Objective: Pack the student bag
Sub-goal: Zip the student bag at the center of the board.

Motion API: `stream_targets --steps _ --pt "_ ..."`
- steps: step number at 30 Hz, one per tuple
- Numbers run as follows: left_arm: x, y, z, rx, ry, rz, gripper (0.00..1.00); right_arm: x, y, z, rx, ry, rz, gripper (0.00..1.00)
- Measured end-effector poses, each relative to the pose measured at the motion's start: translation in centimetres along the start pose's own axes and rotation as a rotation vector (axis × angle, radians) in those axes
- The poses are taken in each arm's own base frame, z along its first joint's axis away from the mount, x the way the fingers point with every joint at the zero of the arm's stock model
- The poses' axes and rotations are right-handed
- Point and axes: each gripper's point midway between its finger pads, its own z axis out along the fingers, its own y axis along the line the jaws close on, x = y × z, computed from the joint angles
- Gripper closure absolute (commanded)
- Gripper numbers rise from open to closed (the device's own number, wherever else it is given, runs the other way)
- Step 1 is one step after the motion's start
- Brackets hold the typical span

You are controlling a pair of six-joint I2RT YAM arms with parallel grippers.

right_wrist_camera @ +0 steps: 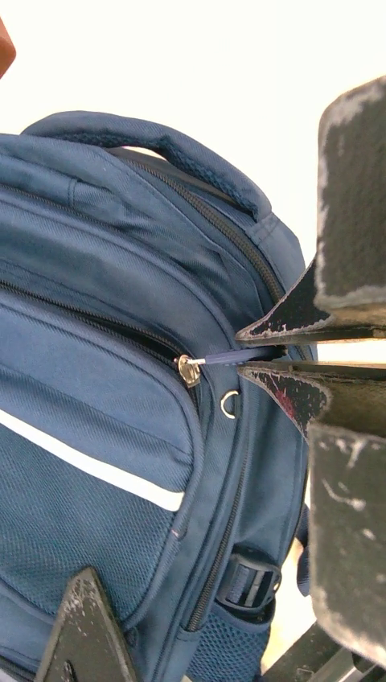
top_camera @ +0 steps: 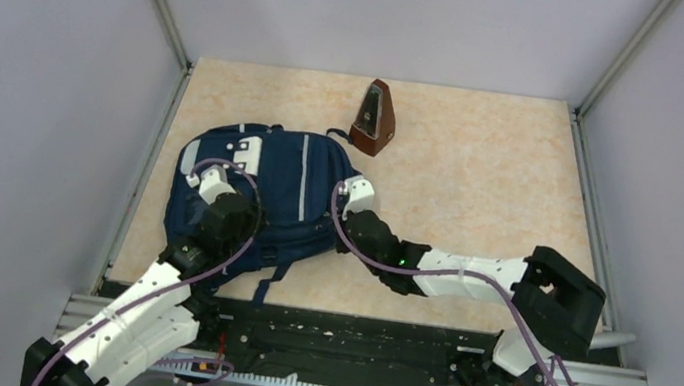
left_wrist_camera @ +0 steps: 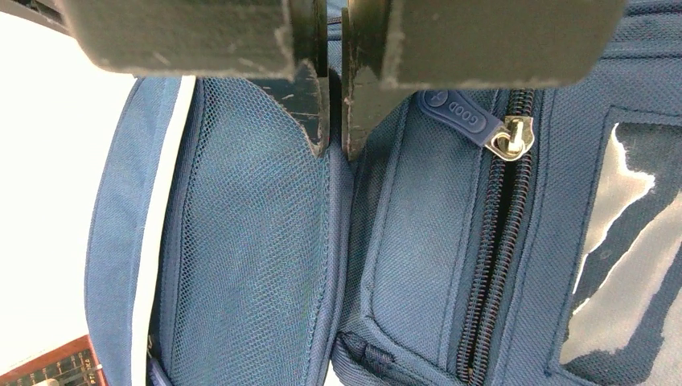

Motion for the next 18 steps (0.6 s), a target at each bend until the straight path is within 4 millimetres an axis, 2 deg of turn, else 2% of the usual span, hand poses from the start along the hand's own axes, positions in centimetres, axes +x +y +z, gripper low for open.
stream_targets --steps 7,11,18 --pt "-0.5 -0.1 -0.1 0.017 -0.003 -0.011 1.0 -1.1 -1.9 1.2 -0.012 0.011 0.015 1.0" --pt "-1.1 0.0 -0.5 0.026 -0.016 -0.023 1.0 -2.8 -3.0 3.1 -0.012 0.004 0.012 1.0" --pt "-1.5 0.5 -0.9 0.017 -0.025 -0.021 1.0 -3.9 -4.0 6.7 -0.032 0.014 -0.043 1.0"
